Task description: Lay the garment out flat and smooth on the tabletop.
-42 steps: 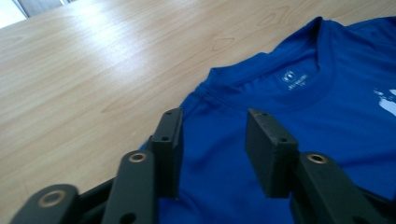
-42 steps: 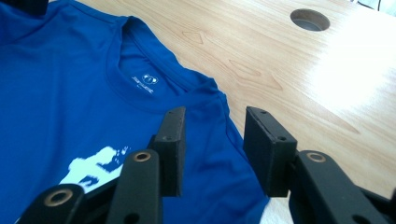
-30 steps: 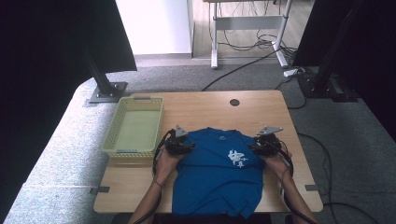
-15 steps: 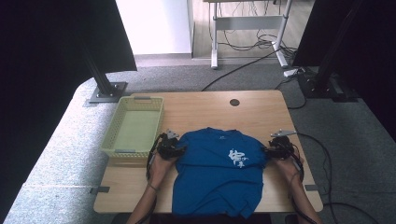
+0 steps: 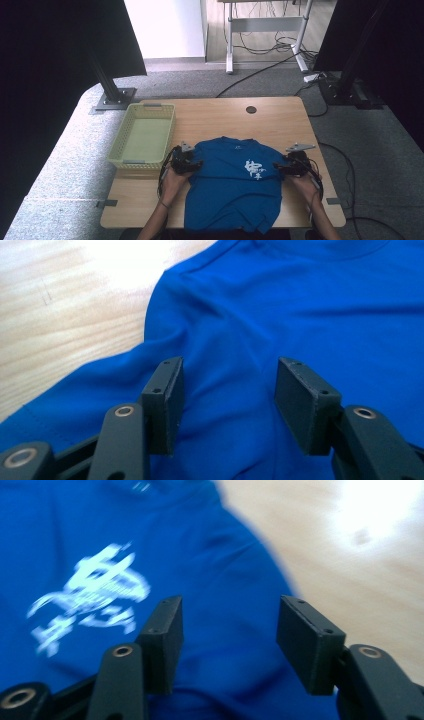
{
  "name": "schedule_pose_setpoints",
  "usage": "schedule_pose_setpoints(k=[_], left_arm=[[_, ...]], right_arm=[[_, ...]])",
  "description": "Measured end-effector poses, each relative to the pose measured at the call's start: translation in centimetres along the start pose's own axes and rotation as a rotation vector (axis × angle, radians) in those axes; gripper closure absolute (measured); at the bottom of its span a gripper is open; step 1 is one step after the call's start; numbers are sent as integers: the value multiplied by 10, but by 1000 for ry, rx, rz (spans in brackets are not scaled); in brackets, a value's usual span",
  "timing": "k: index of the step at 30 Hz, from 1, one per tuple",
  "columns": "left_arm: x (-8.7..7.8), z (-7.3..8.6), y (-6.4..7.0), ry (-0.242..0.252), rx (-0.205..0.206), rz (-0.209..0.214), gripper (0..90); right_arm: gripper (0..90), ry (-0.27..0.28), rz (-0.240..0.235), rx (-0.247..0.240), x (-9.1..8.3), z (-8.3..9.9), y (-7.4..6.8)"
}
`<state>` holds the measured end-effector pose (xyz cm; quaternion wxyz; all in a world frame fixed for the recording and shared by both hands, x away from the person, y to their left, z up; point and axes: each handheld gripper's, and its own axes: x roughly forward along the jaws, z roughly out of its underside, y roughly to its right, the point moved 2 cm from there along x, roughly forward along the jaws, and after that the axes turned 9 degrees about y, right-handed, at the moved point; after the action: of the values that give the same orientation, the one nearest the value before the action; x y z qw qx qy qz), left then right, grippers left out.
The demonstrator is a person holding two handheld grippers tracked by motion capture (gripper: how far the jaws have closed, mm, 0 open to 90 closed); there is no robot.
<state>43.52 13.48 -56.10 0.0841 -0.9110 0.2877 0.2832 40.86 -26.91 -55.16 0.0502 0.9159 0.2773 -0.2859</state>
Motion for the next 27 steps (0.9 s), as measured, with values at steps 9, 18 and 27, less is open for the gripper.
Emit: schedule_pose_setpoints(k=[9,18,27], left_arm=[[14,-10,-5,-9,-1,-54,436],[25,-25,-10,3,-14,-88,434],[14,-12,3,-31,2,-31,401]], right_arm=[[392,-78,40,-17,15,3,3],[361,-51,92,15,28,-8,24],[357,-60,30,-4,3,4,9]])
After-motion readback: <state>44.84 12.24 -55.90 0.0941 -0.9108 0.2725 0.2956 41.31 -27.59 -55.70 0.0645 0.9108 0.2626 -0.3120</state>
